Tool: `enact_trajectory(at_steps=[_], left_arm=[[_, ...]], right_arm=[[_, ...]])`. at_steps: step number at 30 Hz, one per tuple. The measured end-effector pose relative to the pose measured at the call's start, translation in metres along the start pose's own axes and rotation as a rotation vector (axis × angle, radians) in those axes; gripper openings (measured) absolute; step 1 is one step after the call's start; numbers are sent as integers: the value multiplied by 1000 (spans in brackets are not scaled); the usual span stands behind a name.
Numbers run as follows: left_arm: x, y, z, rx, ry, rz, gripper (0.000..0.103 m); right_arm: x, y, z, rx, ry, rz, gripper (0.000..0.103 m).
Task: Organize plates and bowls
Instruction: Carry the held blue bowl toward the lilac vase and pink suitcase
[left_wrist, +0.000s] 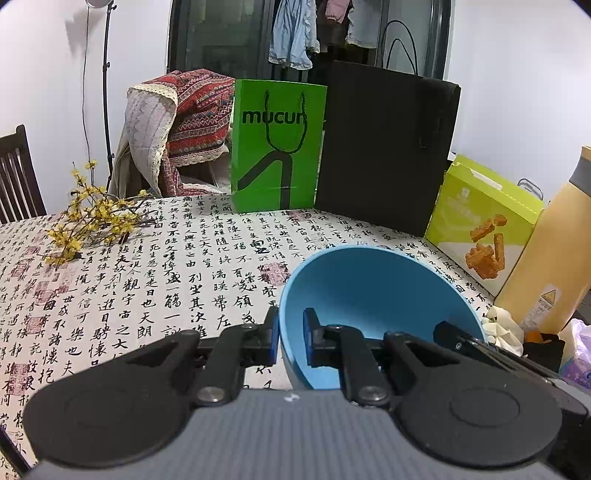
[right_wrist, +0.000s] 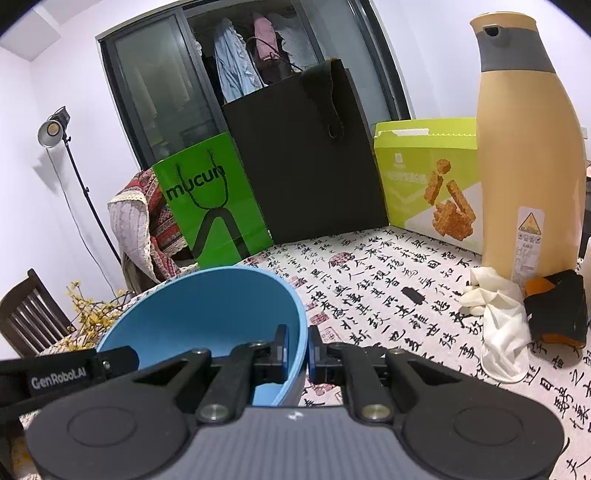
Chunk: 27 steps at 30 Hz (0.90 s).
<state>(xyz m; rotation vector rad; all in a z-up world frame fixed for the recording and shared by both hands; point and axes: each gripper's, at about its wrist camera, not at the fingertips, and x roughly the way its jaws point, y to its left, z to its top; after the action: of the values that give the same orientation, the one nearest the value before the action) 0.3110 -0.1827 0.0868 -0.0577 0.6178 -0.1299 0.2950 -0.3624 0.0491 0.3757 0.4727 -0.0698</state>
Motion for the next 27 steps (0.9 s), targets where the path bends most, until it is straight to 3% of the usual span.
enact_trajectory(at_steps=[27], left_arm=[[-20, 38, -10, -47, -15, 56, 13]], right_arm=[[0, 34, -13, -35, 13, 62, 10]])
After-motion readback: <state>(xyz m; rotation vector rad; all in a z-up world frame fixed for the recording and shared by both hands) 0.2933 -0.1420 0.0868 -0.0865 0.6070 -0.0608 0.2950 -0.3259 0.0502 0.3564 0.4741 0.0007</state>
